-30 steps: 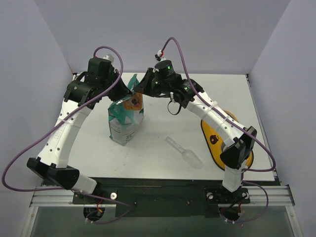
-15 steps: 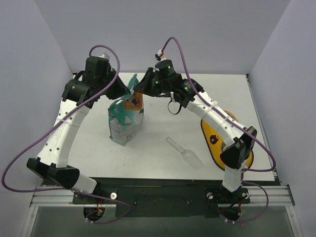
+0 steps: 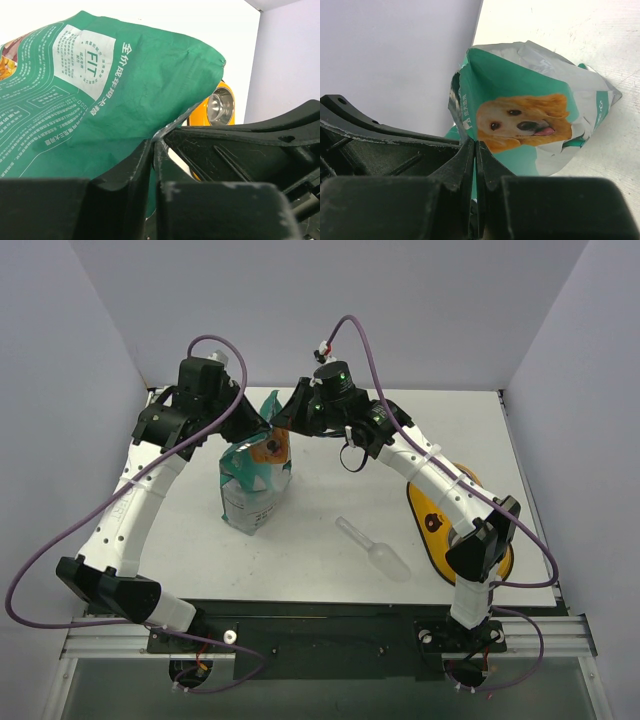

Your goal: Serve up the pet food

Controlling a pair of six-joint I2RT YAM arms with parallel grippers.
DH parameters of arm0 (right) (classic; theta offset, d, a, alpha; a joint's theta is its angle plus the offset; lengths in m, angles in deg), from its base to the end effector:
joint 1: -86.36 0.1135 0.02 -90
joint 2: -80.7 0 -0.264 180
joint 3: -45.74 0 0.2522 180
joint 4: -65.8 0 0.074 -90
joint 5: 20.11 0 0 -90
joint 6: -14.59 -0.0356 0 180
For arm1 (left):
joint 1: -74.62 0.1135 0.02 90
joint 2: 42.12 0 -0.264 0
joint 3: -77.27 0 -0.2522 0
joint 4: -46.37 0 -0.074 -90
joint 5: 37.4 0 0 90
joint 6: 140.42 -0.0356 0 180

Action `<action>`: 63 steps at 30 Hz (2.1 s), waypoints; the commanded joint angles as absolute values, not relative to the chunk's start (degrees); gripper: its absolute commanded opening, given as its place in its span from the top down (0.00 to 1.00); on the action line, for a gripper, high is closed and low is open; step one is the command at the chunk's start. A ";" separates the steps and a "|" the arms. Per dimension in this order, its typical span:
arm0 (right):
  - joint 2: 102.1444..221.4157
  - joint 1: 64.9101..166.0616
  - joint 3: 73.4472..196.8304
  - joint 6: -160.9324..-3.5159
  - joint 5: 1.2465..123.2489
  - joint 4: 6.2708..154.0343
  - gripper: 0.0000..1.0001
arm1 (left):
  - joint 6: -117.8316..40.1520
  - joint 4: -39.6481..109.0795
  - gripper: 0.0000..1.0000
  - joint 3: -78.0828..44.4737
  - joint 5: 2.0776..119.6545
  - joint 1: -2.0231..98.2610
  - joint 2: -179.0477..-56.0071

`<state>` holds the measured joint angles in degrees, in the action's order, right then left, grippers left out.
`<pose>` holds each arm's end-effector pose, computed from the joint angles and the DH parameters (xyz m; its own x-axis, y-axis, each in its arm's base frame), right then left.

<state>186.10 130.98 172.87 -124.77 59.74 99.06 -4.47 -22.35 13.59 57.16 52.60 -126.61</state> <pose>0.3025 0.3074 0.4396 -0.7106 0.3482 -0.6114 -0.4224 0.4839 0.7664 0.2738 -0.1138 0.4436 -0.6979 -0.4906 -0.5218 -0.0991 0.7877 -0.6080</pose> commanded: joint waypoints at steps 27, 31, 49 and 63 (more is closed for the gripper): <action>187.22 134.87 179.56 -118.30 69.71 115.67 1.00 | -12.10 -31.28 1.00 34.86 37.84 47.11 -131.68; 187.40 134.79 181.23 -118.12 67.87 115.51 1.00 | -12.27 -31.20 1.00 35.66 38.80 47.11 -131.86; 188.98 134.70 183.87 -121.20 66.72 113.66 1.00 | -15.18 -28.74 0.58 27.31 37.32 44.12 -131.51; 188.54 135.14 182.38 -120.41 68.66 113.22 0.98 | -14.31 -28.65 1.00 28.27 40.12 44.65 -131.16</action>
